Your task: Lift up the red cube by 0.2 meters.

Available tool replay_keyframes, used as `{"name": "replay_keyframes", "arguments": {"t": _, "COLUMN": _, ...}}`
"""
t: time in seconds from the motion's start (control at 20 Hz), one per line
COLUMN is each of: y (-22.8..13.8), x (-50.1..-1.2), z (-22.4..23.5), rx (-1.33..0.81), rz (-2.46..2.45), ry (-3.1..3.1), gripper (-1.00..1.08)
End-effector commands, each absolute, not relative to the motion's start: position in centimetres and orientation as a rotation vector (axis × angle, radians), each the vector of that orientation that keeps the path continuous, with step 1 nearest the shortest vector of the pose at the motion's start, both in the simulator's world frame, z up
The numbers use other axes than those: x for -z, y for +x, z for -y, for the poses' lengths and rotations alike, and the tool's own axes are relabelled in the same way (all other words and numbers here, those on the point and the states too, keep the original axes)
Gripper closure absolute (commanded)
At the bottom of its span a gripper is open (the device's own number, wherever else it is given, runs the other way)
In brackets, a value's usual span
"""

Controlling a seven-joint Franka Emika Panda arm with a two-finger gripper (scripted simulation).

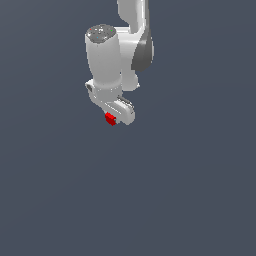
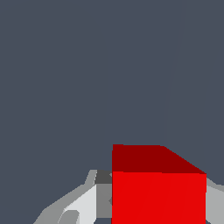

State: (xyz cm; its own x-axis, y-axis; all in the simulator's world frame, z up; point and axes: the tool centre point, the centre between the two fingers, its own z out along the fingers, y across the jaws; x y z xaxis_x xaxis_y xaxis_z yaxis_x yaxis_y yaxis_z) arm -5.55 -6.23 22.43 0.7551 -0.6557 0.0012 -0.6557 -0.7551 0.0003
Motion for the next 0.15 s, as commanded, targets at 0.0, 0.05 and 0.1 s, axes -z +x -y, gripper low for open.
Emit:
{"name": "replay_keyframes", "arguments": {"t": 0.0, "y": -5.5, "x": -22.93, "z": 6.2, "rx": 0.0, "rz": 1.098, "ry": 2.943, "gripper": 1.08}}
{"name": "replay_keyframes", "arguments": {"t": 0.05, "y": -5.48, "x": -22.99, "z": 6.2, "rx": 0.0, "rz": 1.098, "ry": 2.943, "gripper": 1.08}}
{"name": "replay_keyframes", "arguments": {"t": 0.1, "y": -5.47, "x": -23.01, "z": 6.2, "rx": 0.0, "rz": 1.098, "ry": 2.943, "gripper": 1.08}}
